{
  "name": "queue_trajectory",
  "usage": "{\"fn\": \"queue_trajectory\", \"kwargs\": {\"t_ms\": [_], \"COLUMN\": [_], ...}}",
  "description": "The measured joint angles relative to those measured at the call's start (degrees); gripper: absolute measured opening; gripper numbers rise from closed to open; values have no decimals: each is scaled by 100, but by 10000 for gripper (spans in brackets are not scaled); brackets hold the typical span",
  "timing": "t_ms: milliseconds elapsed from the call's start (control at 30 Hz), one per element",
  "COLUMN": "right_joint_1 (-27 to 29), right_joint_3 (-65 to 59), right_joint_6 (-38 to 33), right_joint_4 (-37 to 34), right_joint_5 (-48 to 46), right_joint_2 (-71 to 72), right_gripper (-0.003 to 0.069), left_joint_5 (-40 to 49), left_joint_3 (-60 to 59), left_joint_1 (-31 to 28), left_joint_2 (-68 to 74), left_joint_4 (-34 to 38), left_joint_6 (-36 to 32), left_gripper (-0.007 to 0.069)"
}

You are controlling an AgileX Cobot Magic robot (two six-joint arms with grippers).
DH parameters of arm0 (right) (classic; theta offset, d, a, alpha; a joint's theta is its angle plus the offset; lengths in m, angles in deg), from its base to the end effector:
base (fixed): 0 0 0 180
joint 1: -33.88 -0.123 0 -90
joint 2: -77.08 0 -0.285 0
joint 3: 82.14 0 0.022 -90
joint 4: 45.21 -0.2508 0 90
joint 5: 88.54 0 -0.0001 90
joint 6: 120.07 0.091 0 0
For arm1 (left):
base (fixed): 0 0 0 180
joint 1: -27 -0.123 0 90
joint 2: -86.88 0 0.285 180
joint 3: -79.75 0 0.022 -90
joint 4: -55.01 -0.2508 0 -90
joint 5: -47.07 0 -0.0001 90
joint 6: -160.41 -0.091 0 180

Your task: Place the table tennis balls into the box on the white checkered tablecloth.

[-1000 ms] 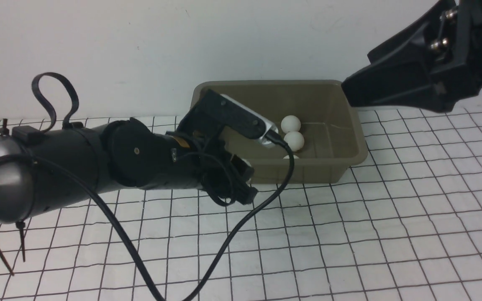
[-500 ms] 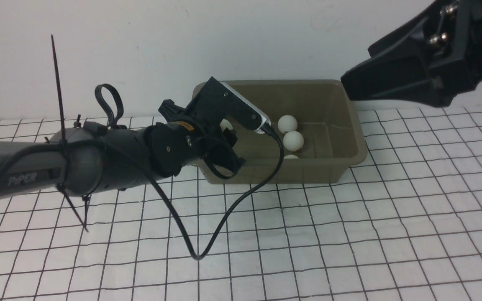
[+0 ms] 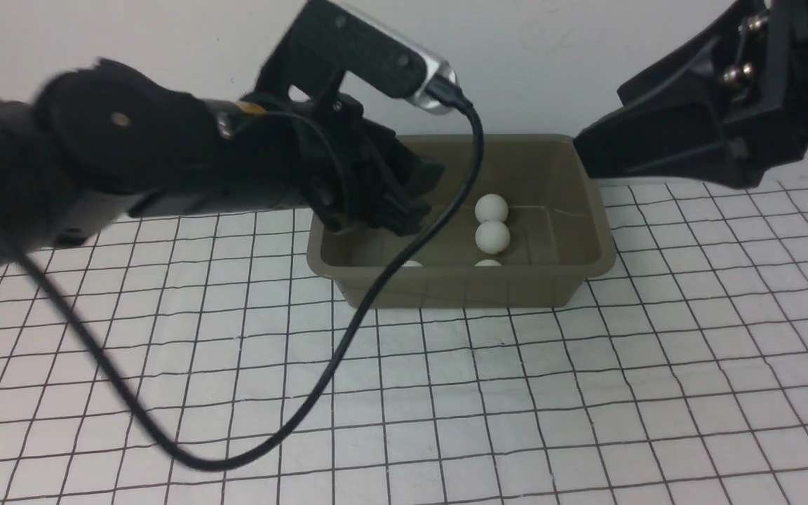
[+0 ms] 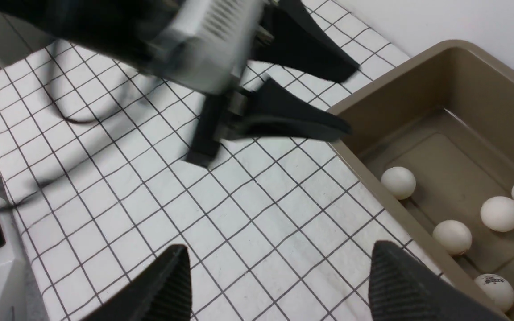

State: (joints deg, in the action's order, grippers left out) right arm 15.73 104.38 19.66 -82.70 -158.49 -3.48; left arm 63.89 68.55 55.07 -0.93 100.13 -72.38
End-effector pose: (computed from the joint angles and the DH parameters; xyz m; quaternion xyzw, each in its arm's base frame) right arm 0.2089 0.1233 0.4376 -0.4295 0.7917 0.2590 0.3489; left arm 0.2915 -0.1767 0.3328 0.3190 0.7800 -0.1743 0.5094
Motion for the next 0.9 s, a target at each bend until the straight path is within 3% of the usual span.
{"fn": "queue_trajectory", "kwargs": {"t_ms": [233,433,600,733,900], "right_joint_1": [0,0,0,0,0], "right_joint_3": [0,-275,-1310,-3014,-4453], "right_joint_6": [-113,381,1031,1752,2028], "right_joint_4": [714,1519,2332,3023,3271], "right_joint_5": [402,801,1499,2804,3755], "right_joint_2": [699,1839,2975,4133,4793], "right_gripper": [482,482,482,482,482], "left_joint_5": [1097,1366,1460,1461,1467], "left_joint_3": [0,0,0,0,0], "left_joint_1": [-252,-512,-706,-743,-743], "left_joint_2": [-1132,-1297,-1297,-1292,-1274], "left_joint_4": [-128,-182,-201,-201,-201], "left_joint_6": [5,5,5,5,5], "left_gripper": [265,237,237,237,237]}}
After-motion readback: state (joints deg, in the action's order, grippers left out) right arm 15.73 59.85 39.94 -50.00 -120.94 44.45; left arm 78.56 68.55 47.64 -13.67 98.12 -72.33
